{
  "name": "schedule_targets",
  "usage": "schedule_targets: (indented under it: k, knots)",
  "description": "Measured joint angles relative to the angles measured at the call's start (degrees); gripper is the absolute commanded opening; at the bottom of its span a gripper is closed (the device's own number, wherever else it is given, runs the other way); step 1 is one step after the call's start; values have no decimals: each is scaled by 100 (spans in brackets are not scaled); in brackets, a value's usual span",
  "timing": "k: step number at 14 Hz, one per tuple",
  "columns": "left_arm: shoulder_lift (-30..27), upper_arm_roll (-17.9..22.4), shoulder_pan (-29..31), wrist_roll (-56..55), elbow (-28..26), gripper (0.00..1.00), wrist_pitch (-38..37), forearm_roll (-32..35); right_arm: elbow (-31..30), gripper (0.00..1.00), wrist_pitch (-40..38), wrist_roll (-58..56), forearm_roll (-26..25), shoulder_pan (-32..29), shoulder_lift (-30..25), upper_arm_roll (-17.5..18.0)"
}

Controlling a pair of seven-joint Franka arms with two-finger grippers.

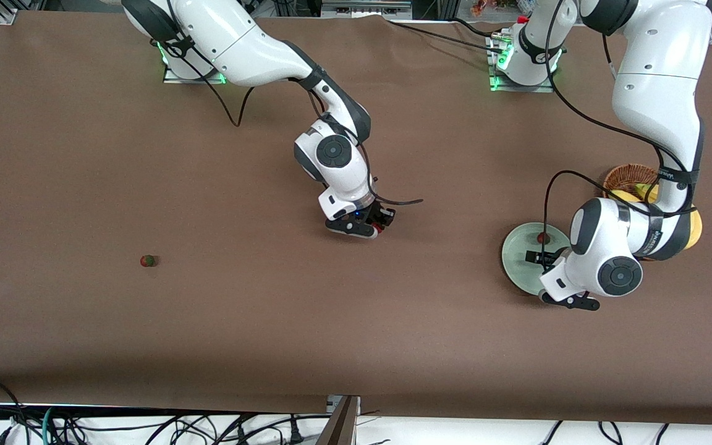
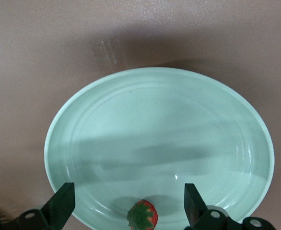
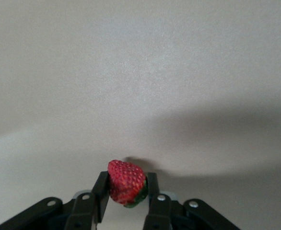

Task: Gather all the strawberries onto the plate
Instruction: 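Set the second strawberry down mid-table with the right gripper, then grasp the mid-table strawberry with the left gripper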

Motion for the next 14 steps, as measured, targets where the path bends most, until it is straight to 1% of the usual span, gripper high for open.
schedule_targets:
  k: [4,6,8,11,13,14]
  knots:
    - [-2,-41,-5,0,2,100,0,0,128,100,21,-17,-1,-15,-30,-63]
    - [-32,-108,-12,0,21,100,-47,-3,287,100,-151,-109,-2,-177,-153,-130]
    - [-135,-320,-16,-181,55,100,-240,-162,416,100,-791,-666,-1,-560,-349,-139]
    - [-316,-799,-49,-1289,56,100,-366,-628,650,100,-1939,-1841,1,-1267,-620,-135]
    - [-333,-1216,-118,-2005,61,100,-363,-703,704,100,-2422,-2600,2,-1731,-727,-139]
    - [-331,-1382,-243,-2433,58,100,-329,-709,704,100,-2635,-3004,2,-1958,-759,-146]
